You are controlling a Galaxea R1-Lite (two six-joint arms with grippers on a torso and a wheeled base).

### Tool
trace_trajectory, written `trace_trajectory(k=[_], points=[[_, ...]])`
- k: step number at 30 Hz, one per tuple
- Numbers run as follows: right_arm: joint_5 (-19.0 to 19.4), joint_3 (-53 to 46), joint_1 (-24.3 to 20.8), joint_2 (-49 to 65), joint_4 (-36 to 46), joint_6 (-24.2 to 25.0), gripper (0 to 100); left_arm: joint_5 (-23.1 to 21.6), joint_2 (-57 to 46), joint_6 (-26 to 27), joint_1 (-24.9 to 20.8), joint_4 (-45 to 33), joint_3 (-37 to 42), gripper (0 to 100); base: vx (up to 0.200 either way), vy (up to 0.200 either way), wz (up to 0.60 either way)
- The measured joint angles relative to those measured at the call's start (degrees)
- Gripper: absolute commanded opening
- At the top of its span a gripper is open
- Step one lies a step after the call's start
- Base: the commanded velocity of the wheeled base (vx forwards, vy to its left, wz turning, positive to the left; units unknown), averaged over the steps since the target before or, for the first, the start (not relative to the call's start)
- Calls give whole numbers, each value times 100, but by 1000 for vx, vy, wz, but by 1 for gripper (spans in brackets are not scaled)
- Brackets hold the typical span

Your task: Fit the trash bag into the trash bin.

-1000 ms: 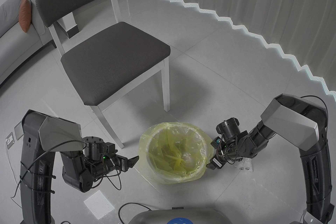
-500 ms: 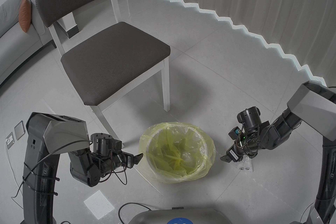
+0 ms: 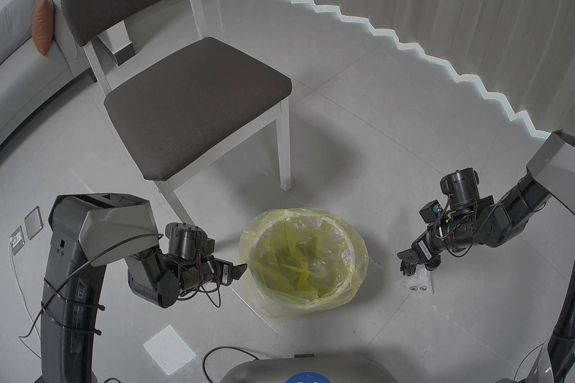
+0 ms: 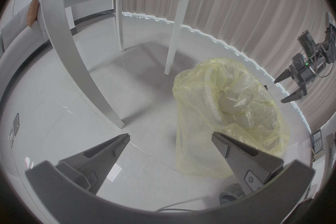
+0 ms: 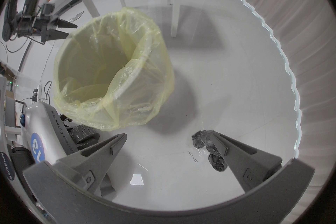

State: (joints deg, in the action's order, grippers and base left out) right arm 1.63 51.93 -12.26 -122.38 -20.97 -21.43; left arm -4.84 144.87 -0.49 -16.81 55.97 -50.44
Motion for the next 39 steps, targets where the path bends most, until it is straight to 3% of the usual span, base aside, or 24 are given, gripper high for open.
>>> trace_trajectory(k=[21,28,39], points=[[85,-72,321,356,-18,0,100,2,118,-16,-24,-2717,-1996,100,0,0,0],[96,10,400,339,-16,30,100,22,121,-73,-22,-2473,-1901,100,0,0,0],[143,506,511,13,4,474,100,-112,-477,-93,0,-1280,-744,100,0,0,0]])
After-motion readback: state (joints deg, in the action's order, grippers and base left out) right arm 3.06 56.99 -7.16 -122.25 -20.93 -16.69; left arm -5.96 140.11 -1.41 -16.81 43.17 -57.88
